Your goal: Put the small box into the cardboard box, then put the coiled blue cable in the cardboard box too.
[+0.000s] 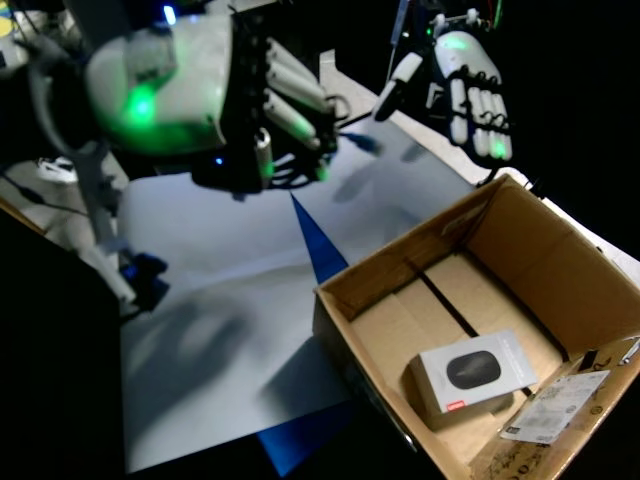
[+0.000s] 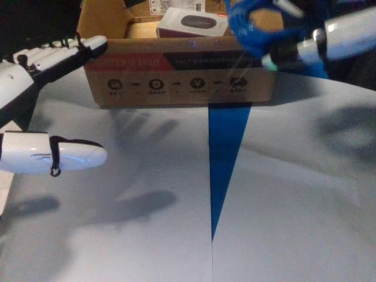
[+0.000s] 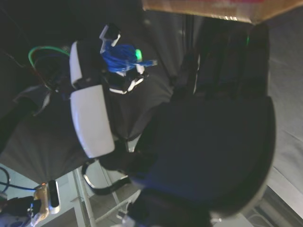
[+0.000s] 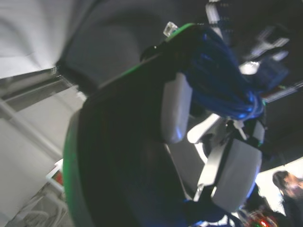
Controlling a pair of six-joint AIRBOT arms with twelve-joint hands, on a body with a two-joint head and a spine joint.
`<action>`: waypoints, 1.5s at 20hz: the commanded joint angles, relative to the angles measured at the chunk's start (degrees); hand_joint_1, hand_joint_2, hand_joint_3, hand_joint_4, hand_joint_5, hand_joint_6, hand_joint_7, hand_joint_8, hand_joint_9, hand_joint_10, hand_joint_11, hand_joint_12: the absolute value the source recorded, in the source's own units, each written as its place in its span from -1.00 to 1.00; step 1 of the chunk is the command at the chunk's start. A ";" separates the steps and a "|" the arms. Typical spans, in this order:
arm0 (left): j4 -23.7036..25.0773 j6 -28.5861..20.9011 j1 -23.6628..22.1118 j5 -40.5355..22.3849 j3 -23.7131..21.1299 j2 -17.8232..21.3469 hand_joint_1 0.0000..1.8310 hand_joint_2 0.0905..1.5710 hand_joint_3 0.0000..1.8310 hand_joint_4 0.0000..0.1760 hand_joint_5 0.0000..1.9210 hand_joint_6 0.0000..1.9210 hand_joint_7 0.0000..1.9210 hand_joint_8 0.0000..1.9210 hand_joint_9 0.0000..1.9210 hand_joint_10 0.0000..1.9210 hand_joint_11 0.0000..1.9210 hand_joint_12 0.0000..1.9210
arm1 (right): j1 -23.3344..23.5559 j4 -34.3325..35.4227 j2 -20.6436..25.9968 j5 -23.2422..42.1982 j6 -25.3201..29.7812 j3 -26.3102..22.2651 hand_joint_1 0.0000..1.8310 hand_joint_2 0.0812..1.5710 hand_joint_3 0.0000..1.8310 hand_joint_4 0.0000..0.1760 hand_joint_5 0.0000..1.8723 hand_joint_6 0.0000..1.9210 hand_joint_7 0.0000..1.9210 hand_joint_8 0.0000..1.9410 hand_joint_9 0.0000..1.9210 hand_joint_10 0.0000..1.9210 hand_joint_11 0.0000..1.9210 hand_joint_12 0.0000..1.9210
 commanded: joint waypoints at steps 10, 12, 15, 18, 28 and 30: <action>1.29 -0.34 -2.50 -5.14 1.03 -0.54 -0.34 0.02 -1.00 1.00 -0.88 -1.00 -0.89 -1.00 -0.91 -0.99 -0.86 -0.98 | 8.86 6.62 -16.46 -9.58 -0.23 18.77 0.84 0.34 -1.00 -1.00 0.14 1.00 0.44 1.00 0.62 1.00 0.68 1.00; 1.82 -0.34 -2.90 -4.85 1.15 -0.54 -0.46 0.04 -1.00 1.00 -0.90 -1.00 -0.91 -1.00 -0.91 -1.00 -0.86 -0.97 | 9.63 6.71 -20.35 -14.40 -0.24 23.81 1.00 0.31 -1.00 -1.00 0.07 1.00 0.23 1.00 0.49 1.00 0.61 1.00; 2.23 -0.34 -3.27 -4.58 1.35 -0.56 -0.47 0.07 -0.99 1.00 -0.90 -1.00 -0.94 -1.00 -0.95 -1.00 -0.90 -0.99 | 9.86 6.65 -23.94 -18.05 -0.32 28.38 0.24 0.45 -0.99 -1.00 -0.34 0.99 -0.15 1.00 0.15 1.00 0.33 1.00; 2.45 -0.35 -3.47 -4.35 1.46 -0.68 -0.47 0.08 -0.99 1.00 -0.91 -1.00 -0.94 -1.00 -0.96 -1.00 -0.91 -1.00 | 9.90 6.64 -24.54 -18.28 -1.30 28.55 -0.42 0.20 -1.00 0.24 -0.72 -1.00 -0.63 -0.96 -0.61 -0.78 -0.99 0.12; 2.40 -0.39 -3.68 -4.72 1.48 -0.66 -0.44 0.06 -1.00 1.00 -0.91 -1.00 -0.93 -1.00 -0.95 -1.00 -0.90 -0.99 | 10.30 6.68 -16.82 -12.86 -4.29 19.57 -0.50 0.03 -1.00 1.00 -1.00 -1.00 -1.00 -1.00 -1.00 -1.00 -1.00 -1.00; 1.91 -0.39 -3.70 -5.69 1.13 -0.02 -0.39 0.04 -1.00 1.00 -0.90 -1.00 -0.90 -0.99 -0.92 -0.99 -0.89 -0.98 | 8.04 7.66 -10.49 -6.50 -4.28 12.54 -0.44 0.02 -1.00 1.00 -1.00 -1.00 -1.00 -1.00 -1.00 -1.00 -1.00 -1.00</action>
